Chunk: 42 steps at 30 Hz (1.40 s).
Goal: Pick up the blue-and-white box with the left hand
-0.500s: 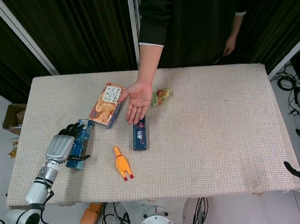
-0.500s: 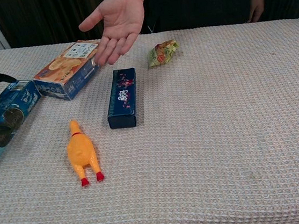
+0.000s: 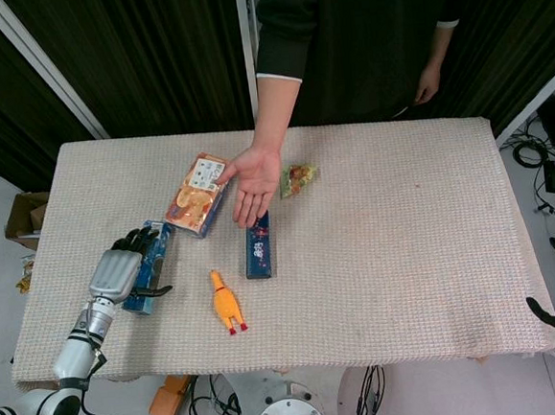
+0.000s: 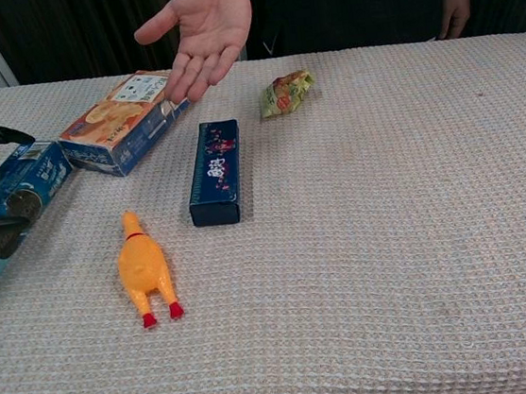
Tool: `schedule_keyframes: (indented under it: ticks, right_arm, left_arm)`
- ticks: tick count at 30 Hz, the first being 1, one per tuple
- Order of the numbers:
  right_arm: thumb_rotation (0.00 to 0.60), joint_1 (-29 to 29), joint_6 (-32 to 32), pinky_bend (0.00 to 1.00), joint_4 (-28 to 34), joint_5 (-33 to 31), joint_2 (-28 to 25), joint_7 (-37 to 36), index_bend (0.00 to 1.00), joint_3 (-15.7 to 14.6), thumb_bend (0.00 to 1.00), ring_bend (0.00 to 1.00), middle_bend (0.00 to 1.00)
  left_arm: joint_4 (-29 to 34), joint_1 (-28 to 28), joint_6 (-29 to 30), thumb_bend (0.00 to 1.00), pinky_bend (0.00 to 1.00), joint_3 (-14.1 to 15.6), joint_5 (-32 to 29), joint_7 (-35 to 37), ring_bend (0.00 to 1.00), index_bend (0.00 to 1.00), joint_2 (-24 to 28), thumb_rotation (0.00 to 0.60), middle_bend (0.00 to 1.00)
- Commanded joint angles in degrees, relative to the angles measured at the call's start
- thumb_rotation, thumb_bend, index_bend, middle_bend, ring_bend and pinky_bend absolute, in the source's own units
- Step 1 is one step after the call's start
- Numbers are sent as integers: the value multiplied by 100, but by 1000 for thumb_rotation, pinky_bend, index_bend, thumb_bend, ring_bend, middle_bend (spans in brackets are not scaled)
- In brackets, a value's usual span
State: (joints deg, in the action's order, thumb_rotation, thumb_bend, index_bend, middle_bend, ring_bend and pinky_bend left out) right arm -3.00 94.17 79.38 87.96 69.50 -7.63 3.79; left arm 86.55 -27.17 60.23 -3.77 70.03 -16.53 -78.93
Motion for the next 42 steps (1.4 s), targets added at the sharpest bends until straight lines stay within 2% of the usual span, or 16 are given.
schedule_keyframes:
  ticks: [1, 2, 4, 9, 13, 14, 26, 32, 38, 42]
  right_arm:
    - [600, -3, 32, 0, -47, 5, 29, -39, 0, 15, 81, 0, 0]
    - [600, -8, 48, 0, -68, 2, 39, -57, 0, 23, 83, 0, 0]
    - [600, -19, 79, 0, -117, -19, 61, -104, 0, 46, 85, 0, 0]
    - [600, 0, 32, 0, -200, -37, 91, -141, 0, 55, 88, 0, 0]
    - [600, 27, -9, 0, -203, -23, 116, -133, 0, 48, 90, 0, 0]
    - [600, 39, -28, 0, -206, -17, 121, -119, 0, 45, 91, 0, 0]
    - [600, 86, -139, 0, -150, -21, 146, -10, 0, 20, 92, 0, 0]
    - [600, 91, -165, 0, -96, 24, 110, 63, 0, -24, 92, 0, 0]
    - [600, 107, -251, 0, -94, -14, 104, 88, 0, -41, 93, 0, 0]
    - [600, 109, -258, 0, -122, -42, 118, 65, 0, -27, 93, 0, 0]
  left_arm:
    - [-79, 23, 124, 0, 187, -14, -174, -326, 36, 55, -205, 204, 34]
    - [-132, 36, 191, 0, 187, -5, -167, -410, 36, 54, -268, 191, 31]
    - [-296, 88, 393, 0, 186, 29, -15, -439, 23, 48, -423, 223, 10]
    - [-598, 189, 603, 0, 184, 137, 158, -564, 13, 23, -627, 429, 0]
    - [-680, 240, 714, 1, 182, 165, 105, -967, 13, 9, -685, 572, 0]
    - [-655, 257, 728, 1, 181, 160, 87, -994, 13, 7, -677, 590, 0]
    - [-542, 345, 731, 31, 181, -43, -327, -1203, 13, 3, -402, 600, 0]
    - [-519, 238, 423, 31, 181, -204, -649, -1147, 13, 3, -298, 600, 0]
    - [-46, -26, -383, 34, 181, -538, -1291, -607, 15, 3, -61, 600, 0]
    - [4, -260, -555, 45, 182, -562, -1544, -921, 30, 9, -45, 600, 41]
